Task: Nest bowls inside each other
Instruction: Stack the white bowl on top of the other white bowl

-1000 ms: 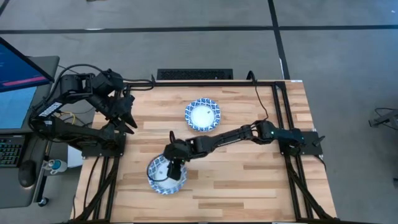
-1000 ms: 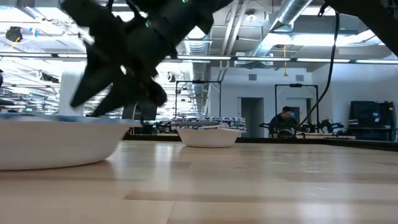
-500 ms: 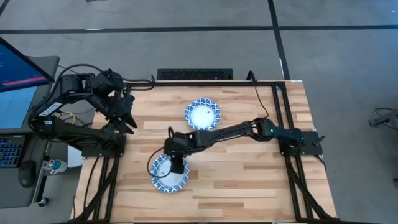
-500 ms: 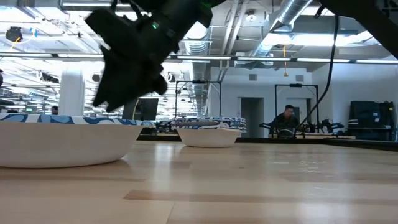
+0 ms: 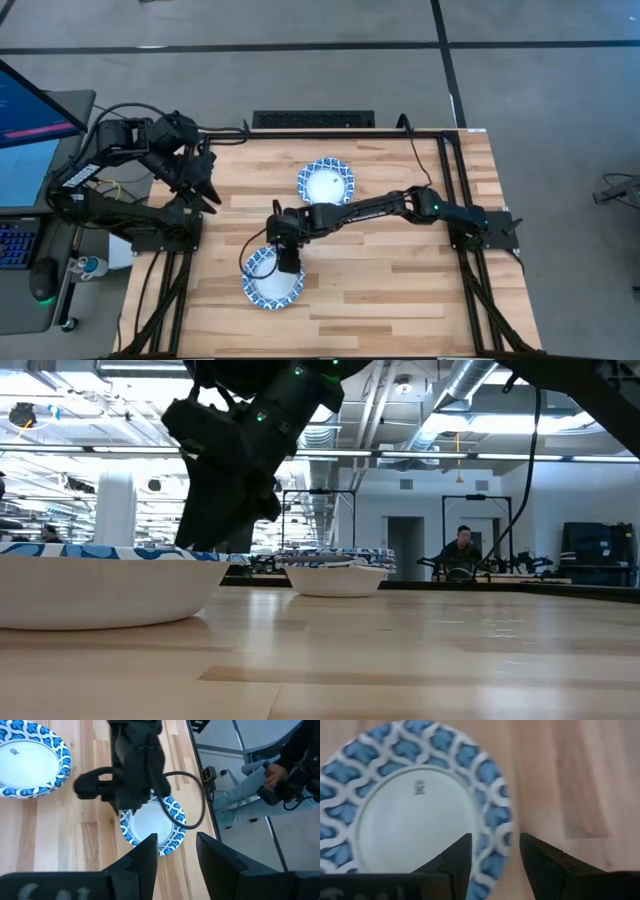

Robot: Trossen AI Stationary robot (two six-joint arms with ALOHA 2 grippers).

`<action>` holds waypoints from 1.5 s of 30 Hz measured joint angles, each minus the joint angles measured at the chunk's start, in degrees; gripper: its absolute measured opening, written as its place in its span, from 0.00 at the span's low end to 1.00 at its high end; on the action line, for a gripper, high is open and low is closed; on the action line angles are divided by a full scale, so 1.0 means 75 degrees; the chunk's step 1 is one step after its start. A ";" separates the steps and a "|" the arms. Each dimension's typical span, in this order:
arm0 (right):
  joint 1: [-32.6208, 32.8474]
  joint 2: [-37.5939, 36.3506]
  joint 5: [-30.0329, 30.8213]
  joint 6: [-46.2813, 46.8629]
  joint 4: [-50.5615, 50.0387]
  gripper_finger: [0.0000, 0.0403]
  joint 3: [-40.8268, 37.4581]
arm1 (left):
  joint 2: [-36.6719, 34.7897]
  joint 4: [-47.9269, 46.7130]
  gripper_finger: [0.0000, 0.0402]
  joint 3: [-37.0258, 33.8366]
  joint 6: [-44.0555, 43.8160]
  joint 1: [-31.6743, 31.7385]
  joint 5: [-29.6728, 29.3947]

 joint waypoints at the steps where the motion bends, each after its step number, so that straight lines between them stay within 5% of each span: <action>1: 0.0034 0.0000 -0.0051 -0.0003 0.0003 0.46 0.0000 | 0.0000 0.0001 0.31 0.0000 0.0043 0.0001 -0.0028; 39: 0.0326 0.0024 0.0221 -0.0204 0.0477 0.46 -0.0362 | 0.0000 0.0007 0.31 0.0000 0.0105 0.0001 -0.0396; 45: 0.0336 -0.0004 0.0224 -0.0240 0.0134 0.46 0.0334 | 0.0000 0.0004 0.31 0.0000 0.0105 0.0000 -0.0426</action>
